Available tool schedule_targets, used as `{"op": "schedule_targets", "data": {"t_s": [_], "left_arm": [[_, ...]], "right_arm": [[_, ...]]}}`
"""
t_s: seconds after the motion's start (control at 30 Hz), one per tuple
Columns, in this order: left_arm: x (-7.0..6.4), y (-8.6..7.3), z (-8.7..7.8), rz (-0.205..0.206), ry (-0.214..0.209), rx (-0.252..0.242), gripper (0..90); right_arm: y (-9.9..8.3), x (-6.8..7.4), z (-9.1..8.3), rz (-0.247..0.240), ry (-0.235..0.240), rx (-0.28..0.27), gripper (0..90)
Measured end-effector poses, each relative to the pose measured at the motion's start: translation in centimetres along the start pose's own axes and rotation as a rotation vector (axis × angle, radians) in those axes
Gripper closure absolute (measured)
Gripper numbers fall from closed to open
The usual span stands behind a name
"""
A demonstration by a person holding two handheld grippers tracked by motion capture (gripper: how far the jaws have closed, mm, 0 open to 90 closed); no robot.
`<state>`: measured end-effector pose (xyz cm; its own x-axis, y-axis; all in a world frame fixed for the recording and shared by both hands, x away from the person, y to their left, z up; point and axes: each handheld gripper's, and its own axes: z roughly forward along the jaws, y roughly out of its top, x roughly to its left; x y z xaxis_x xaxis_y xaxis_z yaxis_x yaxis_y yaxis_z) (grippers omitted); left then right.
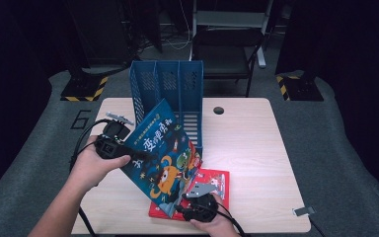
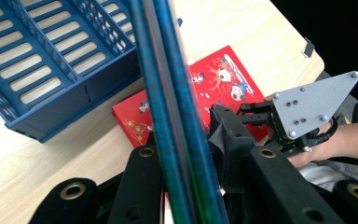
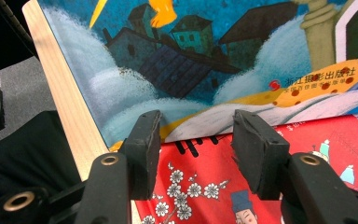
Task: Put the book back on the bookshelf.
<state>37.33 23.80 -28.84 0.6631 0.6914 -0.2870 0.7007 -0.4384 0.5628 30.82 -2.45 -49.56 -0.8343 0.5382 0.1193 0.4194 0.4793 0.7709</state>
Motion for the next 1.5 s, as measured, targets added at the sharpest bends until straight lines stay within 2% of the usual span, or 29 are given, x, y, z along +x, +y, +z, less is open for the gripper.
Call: {"op": "schedule_targets", "data": {"t_s": [0.5, 0.57, 0.73, 0.87, 0.93, 1.03, 1.1, 1.23, 1.27, 1.47, 1.5], "left_arm": [[0.1, 0.2, -0.1, -0.046, -0.007, 0.004, 77.4], [0.3, 0.3, -0.2, -0.04, -0.018, 0.014, 78.0], [0.6, 0.6, -0.6, -0.06, -0.031, 0.008, 80.4], [0.7, 0.8, -0.8, -0.059, -0.028, 0.01, 81.2], [0.9, 1.0, -1.1, -0.045, -0.022, 0.011, 81.7], [0.9, 1.1, -1.3, -0.054, -0.018, 0.007, 82.2], [1.1, 1.1, -1.4, -0.055, -0.015, 0.008, 82.3], [1.4, 1.0, -1.6, -0.082, -0.016, -0.018, 82.6], [1.6, 0.9, -1.8, -0.094, -0.021, -0.029, 82.7], [1.9, 0.9, -2.0, -0.105, -0.012, -0.053, 82.8], [1.9, 0.9, -2.0, -0.105, -0.011, -0.058, 82.8]], "right_arm": [[0.0, 0.0, 0.1, 0.009, 0.01, -0.011, 49.6], [0.0, 0.1, 0.2, 0.007, 0.018, -0.012, 48.9], [0.0, 0.0, 0.1, 0.023, 0.028, -0.015, 48.8], [0.0, -0.1, 0.1, 0.016, 0.029, -0.01, 48.8], [0.0, -0.1, 0.0, 0.016, 0.029, -0.009, 48.8], [0.1, 0.0, 0.0, 0.024, 0.039, -0.013, 48.7], [0.0, 0.0, 0.0, 0.016, 0.027, -0.009, 48.3], [0.0, 0.0, 0.1, 0.014, 0.027, -0.013, 46.9], [0.1, 0.2, 0.1, 0.034, 0.037, -0.022, 46.0], [0.4, 0.1, 0.3, 0.043, 0.046, -0.004, 45.1], [0.5, 0.1, 0.3, 0.058, 0.052, 0.001, 45.0]]}}
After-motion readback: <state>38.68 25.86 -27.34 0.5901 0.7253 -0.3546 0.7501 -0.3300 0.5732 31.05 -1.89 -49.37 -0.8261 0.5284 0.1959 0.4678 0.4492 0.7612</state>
